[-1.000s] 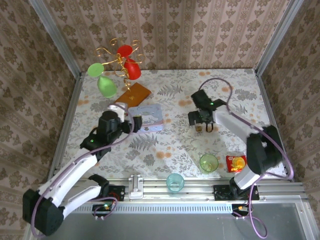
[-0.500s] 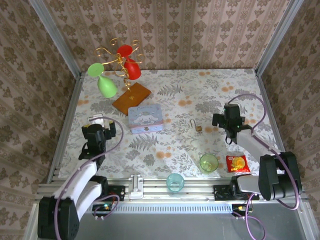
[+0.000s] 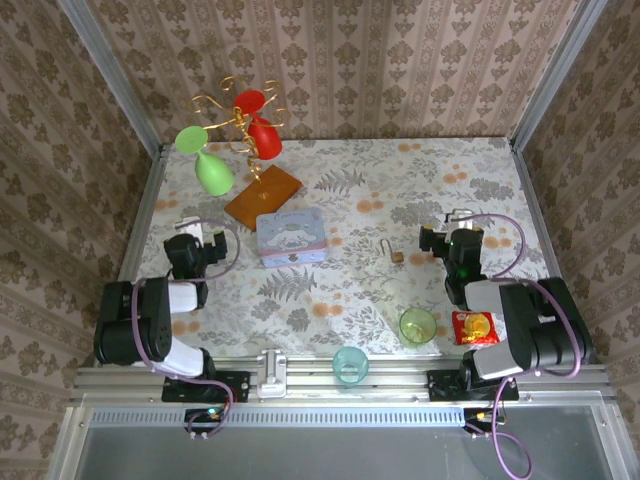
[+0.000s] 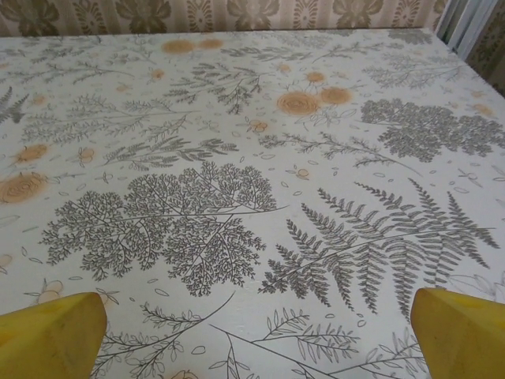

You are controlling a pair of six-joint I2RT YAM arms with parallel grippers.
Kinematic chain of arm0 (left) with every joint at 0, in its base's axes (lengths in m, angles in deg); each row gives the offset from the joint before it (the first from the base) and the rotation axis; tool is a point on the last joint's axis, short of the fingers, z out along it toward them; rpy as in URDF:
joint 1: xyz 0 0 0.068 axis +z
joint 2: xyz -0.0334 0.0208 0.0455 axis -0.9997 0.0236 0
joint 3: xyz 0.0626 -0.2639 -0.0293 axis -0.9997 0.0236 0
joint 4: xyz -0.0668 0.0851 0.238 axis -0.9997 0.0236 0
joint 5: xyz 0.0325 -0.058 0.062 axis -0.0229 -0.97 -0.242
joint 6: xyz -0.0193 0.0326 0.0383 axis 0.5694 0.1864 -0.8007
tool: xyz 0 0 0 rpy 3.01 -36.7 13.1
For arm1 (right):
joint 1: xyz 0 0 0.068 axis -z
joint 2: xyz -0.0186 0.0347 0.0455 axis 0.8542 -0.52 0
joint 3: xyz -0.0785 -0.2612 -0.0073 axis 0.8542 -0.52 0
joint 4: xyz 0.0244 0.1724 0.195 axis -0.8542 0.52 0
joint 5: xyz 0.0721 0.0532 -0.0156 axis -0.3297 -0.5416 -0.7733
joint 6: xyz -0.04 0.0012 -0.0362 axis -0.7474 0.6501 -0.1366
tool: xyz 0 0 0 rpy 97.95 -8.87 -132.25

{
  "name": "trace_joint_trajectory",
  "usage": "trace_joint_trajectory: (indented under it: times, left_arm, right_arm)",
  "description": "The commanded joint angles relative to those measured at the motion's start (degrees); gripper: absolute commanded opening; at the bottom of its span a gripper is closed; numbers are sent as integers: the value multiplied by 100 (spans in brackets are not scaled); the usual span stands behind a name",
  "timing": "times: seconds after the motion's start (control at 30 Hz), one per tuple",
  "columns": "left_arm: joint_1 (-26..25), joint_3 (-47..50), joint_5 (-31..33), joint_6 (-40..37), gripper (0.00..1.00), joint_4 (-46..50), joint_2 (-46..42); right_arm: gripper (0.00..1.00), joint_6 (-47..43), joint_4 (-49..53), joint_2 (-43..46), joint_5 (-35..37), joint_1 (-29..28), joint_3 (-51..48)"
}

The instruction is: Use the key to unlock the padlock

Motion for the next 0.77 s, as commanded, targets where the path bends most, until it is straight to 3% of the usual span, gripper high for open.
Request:
trace_joint_trajectory:
  times: [0.0, 0.1, 0.17, 0.37, 0.57, 0.67, 0.73]
  left_arm:
    - [-44, 50, -575, -92, 100, -782, 193]
    - [-145, 84, -131, -161, 100, -1071, 313]
    - [-185, -189, -60, -180, 100, -498, 279]
    - [-293, -194, 35, -273, 100, -497, 283]
    - [-486, -180, -47, -583, 100, -543, 295]
    - [-195, -376, -685, -378, 100, -121, 286]
    - [-208, -350, -682, -433, 100, -180, 276]
  right_arm:
    - [100, -138, -668, -400, 45, 19, 200]
    - [100, -44, -383, -355, -64, 96, 282]
    - [100, -6, -293, -332, -154, 158, 312]
    - [100, 3, -271, -311, -158, 159, 309]
    - [100, -4, -294, -303, -155, 158, 294]
    - [100, -6, -283, -303, -160, 159, 300]
    - [100, -3, -285, -308, -156, 159, 301]
